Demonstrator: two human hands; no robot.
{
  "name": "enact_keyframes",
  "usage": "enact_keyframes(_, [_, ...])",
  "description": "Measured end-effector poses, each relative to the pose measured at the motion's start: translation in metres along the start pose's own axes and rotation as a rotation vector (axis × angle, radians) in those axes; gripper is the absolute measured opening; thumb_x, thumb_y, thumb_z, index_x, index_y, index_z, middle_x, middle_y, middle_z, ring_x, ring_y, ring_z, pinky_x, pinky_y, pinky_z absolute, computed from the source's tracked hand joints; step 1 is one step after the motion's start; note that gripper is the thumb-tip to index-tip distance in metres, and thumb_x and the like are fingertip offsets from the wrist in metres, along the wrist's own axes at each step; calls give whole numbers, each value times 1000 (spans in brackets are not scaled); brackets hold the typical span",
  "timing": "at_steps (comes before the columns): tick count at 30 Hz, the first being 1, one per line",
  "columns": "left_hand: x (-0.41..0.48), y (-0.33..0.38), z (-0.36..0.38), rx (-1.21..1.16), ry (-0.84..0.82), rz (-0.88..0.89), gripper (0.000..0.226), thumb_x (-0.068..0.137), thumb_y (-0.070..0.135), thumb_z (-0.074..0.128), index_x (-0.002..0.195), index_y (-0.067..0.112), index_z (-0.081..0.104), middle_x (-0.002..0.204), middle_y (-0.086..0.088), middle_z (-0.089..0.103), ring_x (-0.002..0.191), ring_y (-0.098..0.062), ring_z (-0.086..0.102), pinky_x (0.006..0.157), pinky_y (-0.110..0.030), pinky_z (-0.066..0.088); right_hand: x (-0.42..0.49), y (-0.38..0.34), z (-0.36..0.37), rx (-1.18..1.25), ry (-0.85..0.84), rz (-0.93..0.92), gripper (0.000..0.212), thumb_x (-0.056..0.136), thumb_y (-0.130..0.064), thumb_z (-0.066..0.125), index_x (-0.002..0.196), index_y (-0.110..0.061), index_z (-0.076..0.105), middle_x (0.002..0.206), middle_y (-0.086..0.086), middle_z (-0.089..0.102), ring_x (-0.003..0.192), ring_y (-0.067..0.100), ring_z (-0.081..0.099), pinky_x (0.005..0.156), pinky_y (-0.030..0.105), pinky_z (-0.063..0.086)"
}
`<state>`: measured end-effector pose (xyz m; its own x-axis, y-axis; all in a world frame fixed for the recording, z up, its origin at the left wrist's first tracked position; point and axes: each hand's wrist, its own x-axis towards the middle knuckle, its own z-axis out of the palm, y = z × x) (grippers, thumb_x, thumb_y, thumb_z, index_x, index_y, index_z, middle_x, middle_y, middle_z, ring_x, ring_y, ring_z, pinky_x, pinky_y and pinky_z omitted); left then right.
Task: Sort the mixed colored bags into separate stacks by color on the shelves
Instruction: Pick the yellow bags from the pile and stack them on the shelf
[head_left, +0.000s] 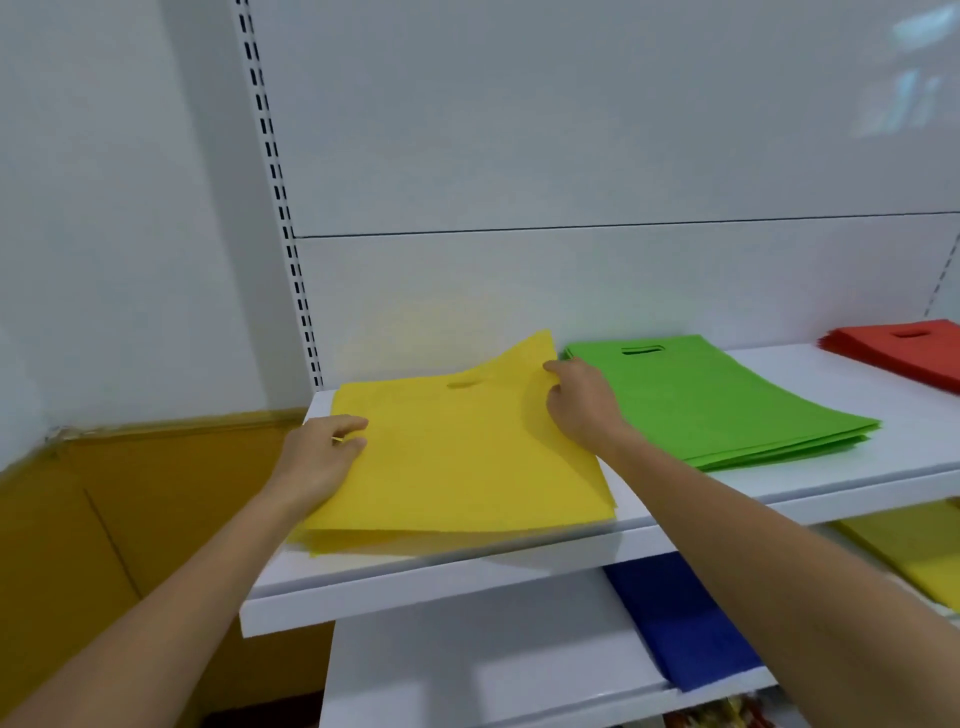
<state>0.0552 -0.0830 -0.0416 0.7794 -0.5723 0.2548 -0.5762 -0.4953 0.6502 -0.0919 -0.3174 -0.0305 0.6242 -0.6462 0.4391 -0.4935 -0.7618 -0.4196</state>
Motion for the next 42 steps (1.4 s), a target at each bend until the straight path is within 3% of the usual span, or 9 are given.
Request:
enact_keyframes(3, [-1, 21, 10, 0, -18, 119, 36, 96, 18, 48, 131, 15, 52, 134, -5, 52, 118, -23, 49, 94, -26, 34, -5, 20, -23, -68, 91, 46, 31, 93, -10, 40, 119, 1, 53, 112, 20, 52, 104, 37, 51, 79, 39, 40])
enact_keyframes(7, [-2, 63, 37, 57, -87, 260, 45, 93, 19, 53, 137, 13, 45, 137, -7, 46, 122, -24, 46, 99, -28, 32, -22, 63, -69, -138, 132, 100, 34, 95, -27, 47, 116, -1, 54, 114, 18, 52, 108, 34, 50, 83, 38, 41])
enact_keyframes(17, [-49, 233, 172, 41, -181, 627, 37, 95, 21, 49, 131, 13, 53, 130, -10, 54, 121, -27, 45, 100, -36, 35, -118, 234, -216, -353, 250, 325, 27, 93, -22, 49, 100, 3, 57, 103, 19, 52, 97, 36, 51, 76, 39, 39])
enact_keyframes(22, [-118, 325, 265, 76, -273, 791, 45, 95, 28, 47, 137, 12, 44, 134, -7, 49, 122, -24, 45, 101, -35, 36, -191, 330, -299, -494, 253, 418, 27, 94, -25, 48, 91, 1, 54, 96, 15, 53, 86, 32, 54, 67, 35, 41])
enact_keyframes(27, [-192, 408, 358, 2, -451, 842, 50, 97, 30, 41, 143, 13, 33, 140, -3, 39, 123, -21, 43, 98, -34, 38, -271, 418, -369, -582, 240, 577, 25, 94, -21, 48, 98, 2, 55, 100, 16, 51, 88, 35, 52, 69, 37, 38])
enact_keyframes(32, [-252, 483, 433, -37, -626, 920, 46, 98, 25, 42, 141, 11, 36, 138, -3, 42, 124, -18, 41, 97, -26, 34, -343, 491, -418, -592, 228, 814, 26, 94, -18, 49, 107, 4, 55, 107, 19, 51, 93, 37, 52, 77, 41, 43])
enact_keyframes(35, [-271, 516, 471, -75, -699, 955, 45, 97, 26, 44, 139, 11, 41, 135, -3, 45, 120, -20, 45, 98, -33, 40, -371, 526, -435, -558, 253, 939, 32, 93, -16, 50, 116, 5, 53, 115, 21, 51, 101, 38, 52, 82, 42, 44])
enact_keyframes(40, [-280, 567, 533, -92, -761, 1015, 46, 95, 30, 46, 138, 13, 43, 132, 0, 47, 113, -19, 49, 90, -33, 43, -397, 586, -454, -502, 283, 1082, 22, 89, -14, 53, 94, 7, 58, 91, 17, 53, 98, 36, 55, 69, 37, 43])
enact_keyframes(42, [-279, 587, 556, -115, -774, 1045, 47, 95, 29, 47, 139, 12, 42, 133, -2, 46, 115, -20, 49, 91, -33, 42, -395, 608, -462, -489, 319, 1130, 26, 89, -12, 53, 103, 8, 59, 103, 22, 56, 104, 38, 55, 77, 41, 48])
